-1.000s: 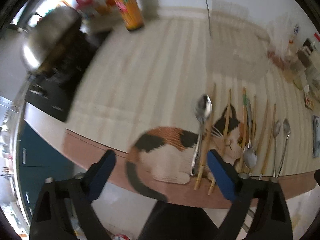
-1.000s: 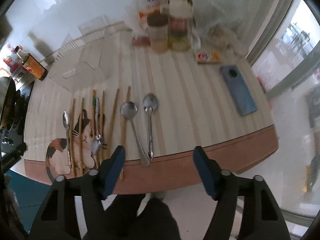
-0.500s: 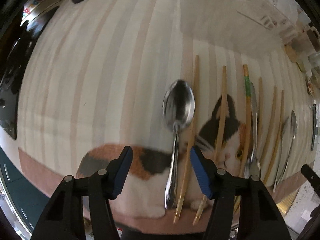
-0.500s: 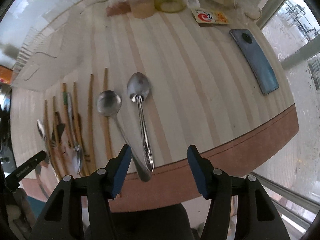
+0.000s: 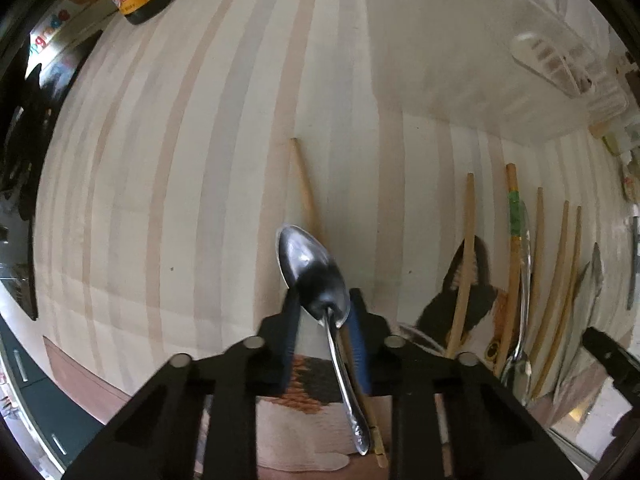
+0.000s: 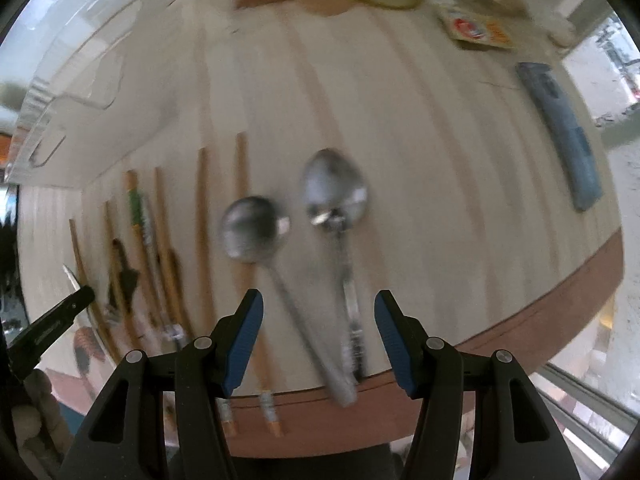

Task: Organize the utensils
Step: 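Grasp a silver spoon with the left tool while the right tool grasps the silver fork, then lift the spoon with the left tool while the right tool lifts the fork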

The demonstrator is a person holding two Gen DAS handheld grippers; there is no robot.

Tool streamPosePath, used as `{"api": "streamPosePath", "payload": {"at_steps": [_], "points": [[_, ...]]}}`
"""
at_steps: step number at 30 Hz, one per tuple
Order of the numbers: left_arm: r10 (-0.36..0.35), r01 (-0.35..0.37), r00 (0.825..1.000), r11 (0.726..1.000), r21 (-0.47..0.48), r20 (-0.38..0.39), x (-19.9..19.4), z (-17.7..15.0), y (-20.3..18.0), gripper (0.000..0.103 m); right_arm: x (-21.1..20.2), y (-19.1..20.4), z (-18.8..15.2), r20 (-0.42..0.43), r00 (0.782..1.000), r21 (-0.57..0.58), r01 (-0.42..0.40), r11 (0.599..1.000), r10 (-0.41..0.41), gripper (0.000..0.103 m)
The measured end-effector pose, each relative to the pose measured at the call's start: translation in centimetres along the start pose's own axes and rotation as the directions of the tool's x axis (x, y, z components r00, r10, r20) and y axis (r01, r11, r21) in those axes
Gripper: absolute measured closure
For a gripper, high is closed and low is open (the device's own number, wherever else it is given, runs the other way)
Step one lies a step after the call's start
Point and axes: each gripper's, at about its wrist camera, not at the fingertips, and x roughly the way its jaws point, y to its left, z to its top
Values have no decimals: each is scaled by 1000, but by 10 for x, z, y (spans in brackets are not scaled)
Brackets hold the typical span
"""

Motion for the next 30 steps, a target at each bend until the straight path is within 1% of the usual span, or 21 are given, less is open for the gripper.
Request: {"api": "streamPosePath", "payload": {"at_steps": [2, 5, 6, 9, 11, 12, 13, 14, 15, 16, 18, 20, 21, 22, 23, 24, 26, 27, 28, 30], "points": [[-2, 2, 1000, 1000, 7, -3, -3, 1, 4, 94, 4, 10, -2, -21, 999, -9, -38, 999, 37, 43], [2, -2, 1000, 1000, 16, -3, -8, 2, 17, 98, 9, 33, -9, -59, 995, -45, -79, 996, 76, 43], [4, -4, 1000, 1000, 15, -5, -8, 5, 23, 99, 11, 43, -13, -69, 994, -67, -89, 994, 84, 43], [1, -1, 1000, 1000, 7, -11, -14, 2, 36, 99, 18, 68, -23, -92, 993, -121, -89, 989, 78, 43], [-41, 41, 999, 999, -15, -25, -17, 3, 44, 98, 25, 81, -26, -103, 993, -148, -75, 986, 60, 43], [-67, 66, 997, 997, -35, -31, -20, 2, 50, 97, 28, 89, -29, -107, 994, -163, -53, 985, 36, 45], [-100, 98, 994, 994, -58, -38, -21, 1, 61, 97, 33, 94, -30, -113, 994, -178, -30, 984, 10, 59], [-121, 118, 992, 990, -71, -44, -25, 1, 65, 96, 38, 99, -31, -121, 993, -191, -21, 981, -3, 66], [-134, 130, 990, 988, -79, -46, -27, 1, 70, 96, 37, 102, -34, -117, 993, -195, -30, 980, 8, 76], [-154, 149, 987, 984, -93, -43, -30, 0, 76, 94, 36, 107, -36, -107, 994, -202, -17, 979, -5, 92], [-167, 162, 985, 981, -107, -38, -36, 5, 84, 92, 29, 111, -40, -71, 997, -213, 9, 977, -25, 97], [-177, 172, 984, 979, -110, -35, -42, 4, 94, 88, 19, 112, -41, -47, 999, -197, 4, 980, -14, 102], [-185, 180, 982, 977, -111, -34, -44, 3, 98, 86, 16, 112, -42, -37, 999, -182, 0, 983, -6, 102], [-191, 186, 981, 976, -112, -32, -40, 14, 111, 81, 11, 111, -37, -32, 999, -169, -9, 986, 3, 102], [-195, 190, 980, 975, -117, -31, -40, 12, 116, 76, 6, 108, -38, -28, 999, -154, -24, 988, 20, 102], [-199, 194, 980, 973, -128, -30, -41, 11, 122, 74, 1, 110, -25, -26, 999, -141, -37, 989, 33, 102], [-207, 201, 978, 969, -144, -28, -42, 7, 145, 73, -11, 95, -26, -15, 998, -114, -59, 992, 57, 102], [-208, 201, 978, 967, -154, -29, -42, 10, 148, 73, -15, 93, -27, -9, 997, -98, -75, 992, 74, 102], [-210, 203, 977, 965, -166, -28, -40, 4, 153, 73, -25, 91, -17, -9, 996, -91, -84, 992, 83, 102], [-226, 218, 974, 957, -191, -22, -34, 1, 166, 73, -35, 88, -16, 2, 996, -78, -92, 993, 92, 102]]}}
